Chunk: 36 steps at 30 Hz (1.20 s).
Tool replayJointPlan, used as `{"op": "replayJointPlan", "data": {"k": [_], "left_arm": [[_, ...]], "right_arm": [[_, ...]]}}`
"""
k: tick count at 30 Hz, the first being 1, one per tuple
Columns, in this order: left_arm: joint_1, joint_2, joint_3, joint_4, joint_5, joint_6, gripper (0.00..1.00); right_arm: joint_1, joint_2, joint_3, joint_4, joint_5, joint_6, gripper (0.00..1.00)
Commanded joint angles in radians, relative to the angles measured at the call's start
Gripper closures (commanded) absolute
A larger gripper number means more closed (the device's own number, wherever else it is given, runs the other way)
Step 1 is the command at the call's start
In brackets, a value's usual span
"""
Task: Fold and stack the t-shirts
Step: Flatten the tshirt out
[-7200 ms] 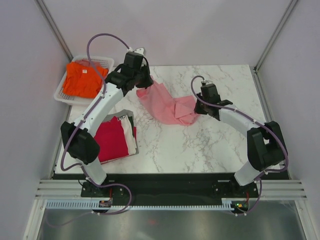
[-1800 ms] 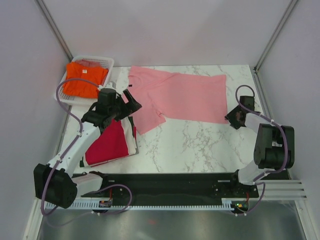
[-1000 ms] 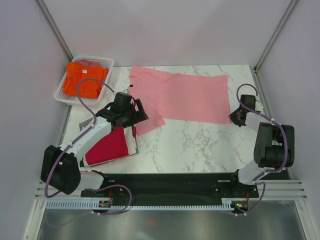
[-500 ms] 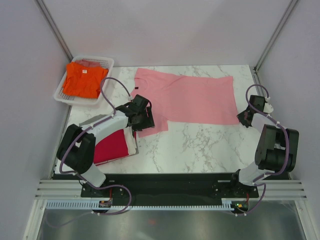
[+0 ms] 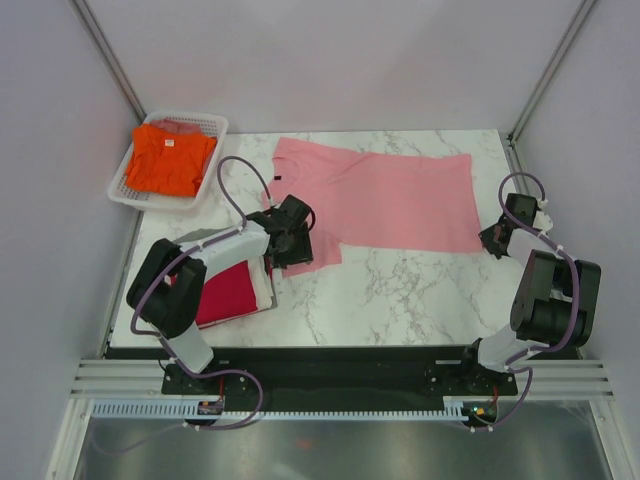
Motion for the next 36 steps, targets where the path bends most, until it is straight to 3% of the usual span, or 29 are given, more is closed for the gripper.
{"op": "replayJointPlan", "data": {"k": [1,11,22,26,28,36], "left_arm": [[-0.015,-0.023,-0.008,-0.025,-0.065,-0.040,0.32],[-0.012,0.015,-0.040,-0.029,-0.099,-0.042,0.31],[-0.003,0.049,-0.084,0.006,-0.079,-0.075,0.44],[0.003,0.059,-0.091,0.035,-0.058,-0.068,0.66],[0.007,0.058,-0.088,0.040,-0.062,-0.066,0.98],[0.005,-0.022,-0.007,0.015,-0.036,-0.002,0.98]], "right_arm": [[-0.005,-0.017,-0.008,0.011,-0.008,0.010,1.00],[-0.005,-0.026,-0.014,0.013,-0.017,0.006,1.00],[-0.008,-0.046,-0.022,0.011,-0.024,0.004,1.00],[-0.009,-0.052,-0.022,0.013,-0.024,0.004,1.00],[-0.009,-0.054,-0.023,0.013,-0.025,0.002,1.00],[-0.008,-0.114,-0.011,0.005,-0.056,-0.021,1.00]]}}
